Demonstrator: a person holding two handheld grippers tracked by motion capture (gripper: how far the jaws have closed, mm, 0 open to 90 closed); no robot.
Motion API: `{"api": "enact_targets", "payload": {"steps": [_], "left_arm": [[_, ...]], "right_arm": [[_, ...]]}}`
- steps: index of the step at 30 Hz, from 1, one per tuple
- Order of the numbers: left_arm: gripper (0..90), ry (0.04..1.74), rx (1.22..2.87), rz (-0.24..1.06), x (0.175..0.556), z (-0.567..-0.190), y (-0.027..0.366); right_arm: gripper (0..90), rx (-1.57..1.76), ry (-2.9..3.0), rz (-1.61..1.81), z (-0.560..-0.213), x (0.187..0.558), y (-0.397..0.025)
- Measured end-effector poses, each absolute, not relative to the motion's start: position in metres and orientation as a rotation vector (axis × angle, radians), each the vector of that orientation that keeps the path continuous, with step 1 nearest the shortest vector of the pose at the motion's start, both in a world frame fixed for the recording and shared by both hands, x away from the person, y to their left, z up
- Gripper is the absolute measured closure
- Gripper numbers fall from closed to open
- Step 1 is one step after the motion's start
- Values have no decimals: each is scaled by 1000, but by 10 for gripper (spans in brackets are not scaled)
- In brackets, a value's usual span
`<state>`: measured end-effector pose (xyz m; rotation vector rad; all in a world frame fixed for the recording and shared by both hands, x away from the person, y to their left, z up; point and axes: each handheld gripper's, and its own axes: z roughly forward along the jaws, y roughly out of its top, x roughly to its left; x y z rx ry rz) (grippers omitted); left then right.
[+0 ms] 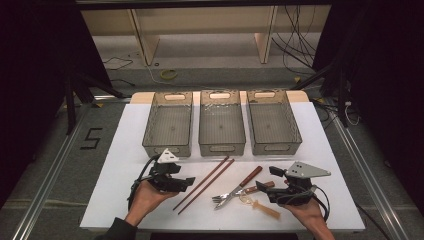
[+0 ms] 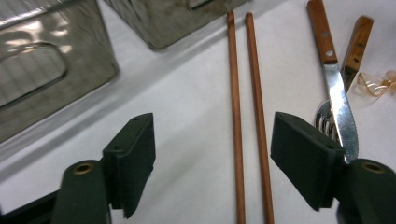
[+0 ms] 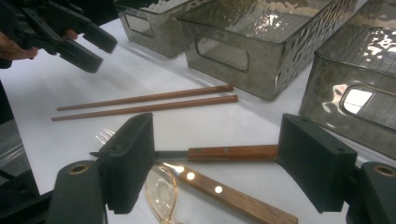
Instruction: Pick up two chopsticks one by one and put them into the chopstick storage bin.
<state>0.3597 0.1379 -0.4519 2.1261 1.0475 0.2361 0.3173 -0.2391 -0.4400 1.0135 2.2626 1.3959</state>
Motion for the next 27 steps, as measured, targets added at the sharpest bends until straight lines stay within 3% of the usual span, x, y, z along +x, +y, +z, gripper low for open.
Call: {"api": "enact_targets", "payload": {"steps": [4, 10, 27], "left_arm": [[420, 1048, 2190, 217, 366, -454, 126], [496, 1043, 2302, 171, 376, -461, 112], [664, 1003, 2444, 109, 382, -468, 94]], "right_arm": [[283, 1013, 2262, 1396, -440, 317, -239], [283, 1013, 2275, 1386, -441, 317, -238], [283, 1001, 2285, 1385, -442, 318, -237]]}}
